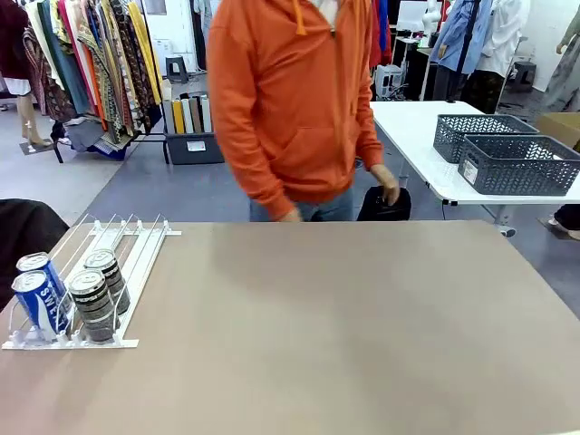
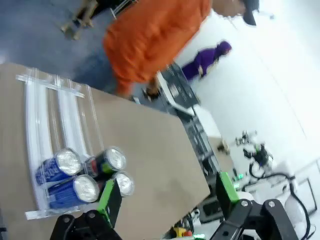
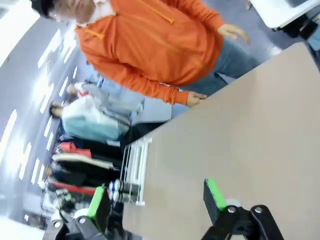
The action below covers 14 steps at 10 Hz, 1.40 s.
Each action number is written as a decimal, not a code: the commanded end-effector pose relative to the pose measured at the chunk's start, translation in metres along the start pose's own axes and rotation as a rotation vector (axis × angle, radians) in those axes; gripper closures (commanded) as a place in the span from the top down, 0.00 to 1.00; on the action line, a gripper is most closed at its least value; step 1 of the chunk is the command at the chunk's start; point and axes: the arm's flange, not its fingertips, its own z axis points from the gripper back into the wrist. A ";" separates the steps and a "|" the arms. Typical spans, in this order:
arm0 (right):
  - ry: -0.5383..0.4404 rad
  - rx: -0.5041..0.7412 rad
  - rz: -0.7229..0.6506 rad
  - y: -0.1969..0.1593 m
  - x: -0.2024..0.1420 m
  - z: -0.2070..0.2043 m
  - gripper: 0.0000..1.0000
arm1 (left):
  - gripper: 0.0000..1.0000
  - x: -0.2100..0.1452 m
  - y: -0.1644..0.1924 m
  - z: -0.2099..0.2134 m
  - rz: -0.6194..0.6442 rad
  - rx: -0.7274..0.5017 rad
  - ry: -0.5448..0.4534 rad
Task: Retrieve and store the cans from the dispenser.
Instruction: Pick up one can from the Automatic Can Dispenser and place it in the middle of the table.
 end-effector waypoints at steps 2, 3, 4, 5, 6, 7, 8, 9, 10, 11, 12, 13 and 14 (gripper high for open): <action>-0.049 -0.008 0.001 -0.026 -0.053 -0.031 1.00 | 1.00 0.000 0.000 0.000 0.000 0.000 0.000; -0.046 -0.005 -0.038 -0.014 0.003 0.010 1.00 | 1.00 0.000 0.000 0.000 0.000 0.000 0.000; -0.046 -0.005 -0.038 -0.014 0.003 0.010 1.00 | 1.00 0.000 0.000 0.000 0.000 0.000 0.000; -0.046 -0.005 -0.038 -0.014 0.003 0.010 1.00 | 1.00 0.000 0.000 0.000 0.000 0.000 0.000; -0.046 -0.005 -0.038 -0.014 0.003 0.010 1.00 | 1.00 0.000 0.000 0.000 0.000 0.000 0.000; -0.046 -0.005 -0.038 -0.014 0.003 0.010 1.00 | 1.00 0.000 0.000 0.000 0.000 0.000 0.000; -0.046 -0.005 -0.038 -0.014 0.003 0.010 1.00 | 1.00 0.000 0.000 0.000 0.000 0.000 0.000; -0.046 -0.005 -0.038 -0.014 0.003 0.010 1.00 | 1.00 0.000 0.000 0.000 0.000 0.000 0.000; -0.046 -0.005 -0.038 -0.014 0.003 0.010 1.00 | 1.00 -0.003 -0.002 0.000 0.022 0.017 0.013; -0.046 -0.005 -0.038 -0.014 0.003 0.010 1.00 | 1.00 -0.001 -0.013 -0.013 -0.031 0.144 0.094; -0.046 -0.005 -0.038 -0.014 0.003 0.010 1.00 | 1.00 0.001 -0.028 -0.026 -0.068 0.313 0.173; -0.046 -0.005 -0.038 -0.014 0.003 0.010 1.00 | 1.00 0.002 -0.044 -0.042 -0.081 0.569 0.218; -0.046 -0.005 -0.038 -0.014 0.003 0.010 1.00 | 1.00 0.004 -0.063 -0.060 -0.180 0.628 0.312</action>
